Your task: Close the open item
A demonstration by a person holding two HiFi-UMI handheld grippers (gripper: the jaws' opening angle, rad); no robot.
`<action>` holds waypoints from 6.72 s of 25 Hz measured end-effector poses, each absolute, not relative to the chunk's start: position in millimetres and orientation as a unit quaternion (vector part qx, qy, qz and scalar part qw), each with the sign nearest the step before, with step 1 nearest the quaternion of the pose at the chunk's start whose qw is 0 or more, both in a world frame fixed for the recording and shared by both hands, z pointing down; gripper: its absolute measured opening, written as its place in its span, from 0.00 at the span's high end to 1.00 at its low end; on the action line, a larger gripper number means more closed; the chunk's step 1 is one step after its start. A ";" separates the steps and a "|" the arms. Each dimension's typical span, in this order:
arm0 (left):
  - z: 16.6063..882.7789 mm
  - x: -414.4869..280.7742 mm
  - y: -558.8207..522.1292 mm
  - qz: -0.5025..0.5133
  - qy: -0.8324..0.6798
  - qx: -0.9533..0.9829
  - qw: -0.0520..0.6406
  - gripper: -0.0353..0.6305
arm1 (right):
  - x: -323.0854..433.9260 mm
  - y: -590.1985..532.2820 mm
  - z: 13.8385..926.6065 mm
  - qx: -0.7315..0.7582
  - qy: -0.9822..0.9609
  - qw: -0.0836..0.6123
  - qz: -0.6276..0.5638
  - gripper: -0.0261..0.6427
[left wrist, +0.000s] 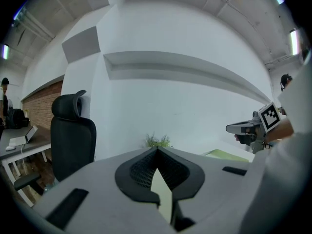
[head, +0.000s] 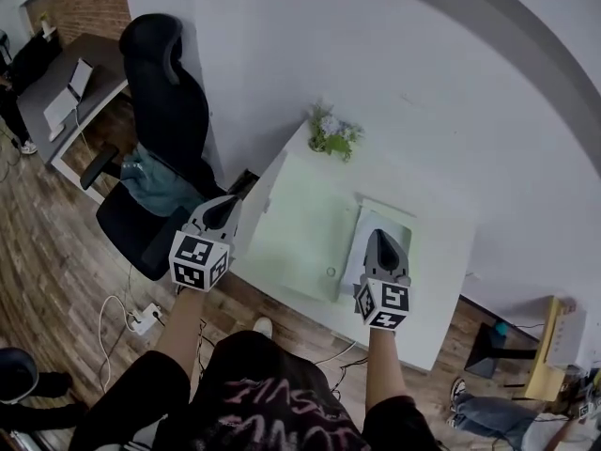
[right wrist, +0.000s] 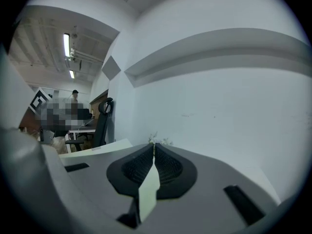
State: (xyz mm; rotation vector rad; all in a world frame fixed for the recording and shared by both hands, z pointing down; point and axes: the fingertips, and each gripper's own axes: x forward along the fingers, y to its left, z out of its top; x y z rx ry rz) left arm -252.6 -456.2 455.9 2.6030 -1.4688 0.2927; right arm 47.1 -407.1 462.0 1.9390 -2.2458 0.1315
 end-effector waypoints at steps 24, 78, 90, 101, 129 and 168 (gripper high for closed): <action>538.7 -247.2 -483.5 0.180 -0.446 0.870 0.103 0.92 | 69.0 -429.2 491.7 0.663 -0.736 0.126 0.055 0.92; 471.5 -23.2 -420.7 0.152 -0.263 0.953 0.009 0.83 | 234.8 -325.1 499.2 0.734 -0.668 0.080 0.094 0.92; 464.6 66.6 -410.5 0.158 -0.220 0.963 -0.006 0.83 | 292.1 -312.8 509.7 0.735 -0.664 0.083 0.107 0.92; 487.9 146.8 -397.1 0.190 -0.164 0.968 -0.005 0.83 | 335.1 -303.1 531.8 0.736 -0.660 0.088 0.126 0.92; 623.2 277.0 -352.9 0.367 -0.044 0.929 -0.019 0.83 | 429.8 -273.8 589.7 0.752 -0.627 0.094 0.182 0.92; 561.7 208.2 -379.1 0.328 -0.170 0.929 -0.019 0.90 | 365.0 -286.1 538.5 0.725 -0.671 0.082 0.132 0.92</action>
